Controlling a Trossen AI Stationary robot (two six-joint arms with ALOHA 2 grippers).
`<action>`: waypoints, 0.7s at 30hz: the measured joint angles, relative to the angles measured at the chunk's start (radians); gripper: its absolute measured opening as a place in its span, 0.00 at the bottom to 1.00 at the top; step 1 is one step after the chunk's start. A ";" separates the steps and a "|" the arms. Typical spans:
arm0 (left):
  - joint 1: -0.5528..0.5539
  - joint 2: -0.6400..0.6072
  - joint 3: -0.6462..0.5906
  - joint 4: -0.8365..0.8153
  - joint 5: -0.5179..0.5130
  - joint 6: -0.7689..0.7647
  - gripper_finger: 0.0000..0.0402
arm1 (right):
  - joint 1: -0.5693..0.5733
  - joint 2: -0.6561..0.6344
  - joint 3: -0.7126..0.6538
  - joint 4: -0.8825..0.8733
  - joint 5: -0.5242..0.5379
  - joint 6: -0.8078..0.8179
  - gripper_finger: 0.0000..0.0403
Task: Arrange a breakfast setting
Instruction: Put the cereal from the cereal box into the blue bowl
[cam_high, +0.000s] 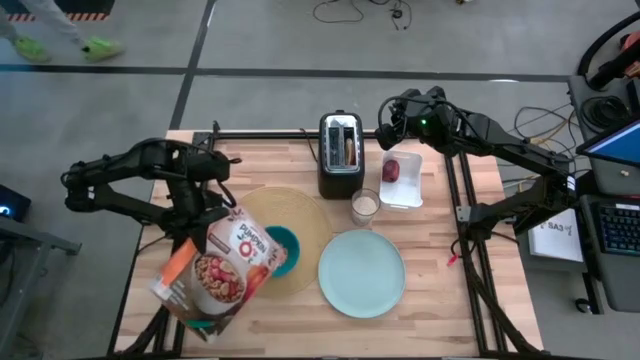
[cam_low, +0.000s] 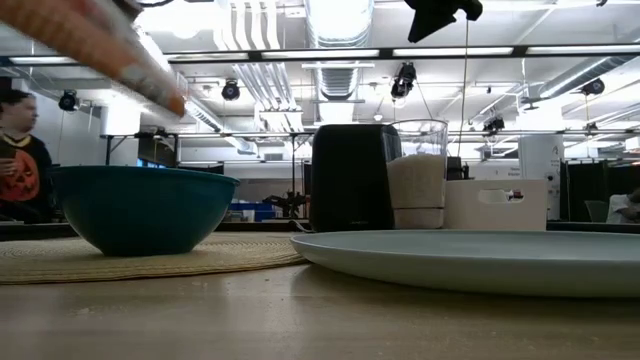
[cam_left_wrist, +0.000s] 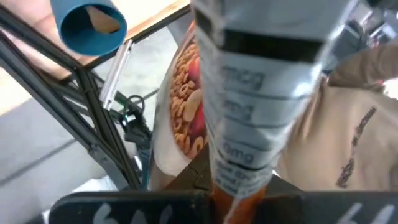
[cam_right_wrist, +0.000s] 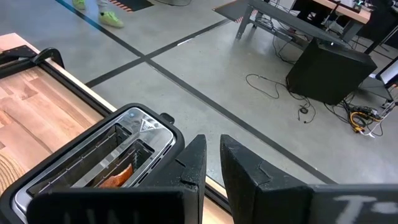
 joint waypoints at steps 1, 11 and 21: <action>-0.001 -0.003 -0.006 0.001 0.000 0.003 0.00 | 0.000 0.000 0.000 0.000 0.000 0.000 0.09; 0.001 -0.012 -0.024 0.003 0.008 -0.031 0.00 | 0.000 0.000 0.000 0.000 0.000 -0.007 0.09; 0.005 -0.028 -0.061 -0.001 0.040 -0.057 0.00 | 0.000 0.000 0.000 0.000 0.000 -0.011 0.09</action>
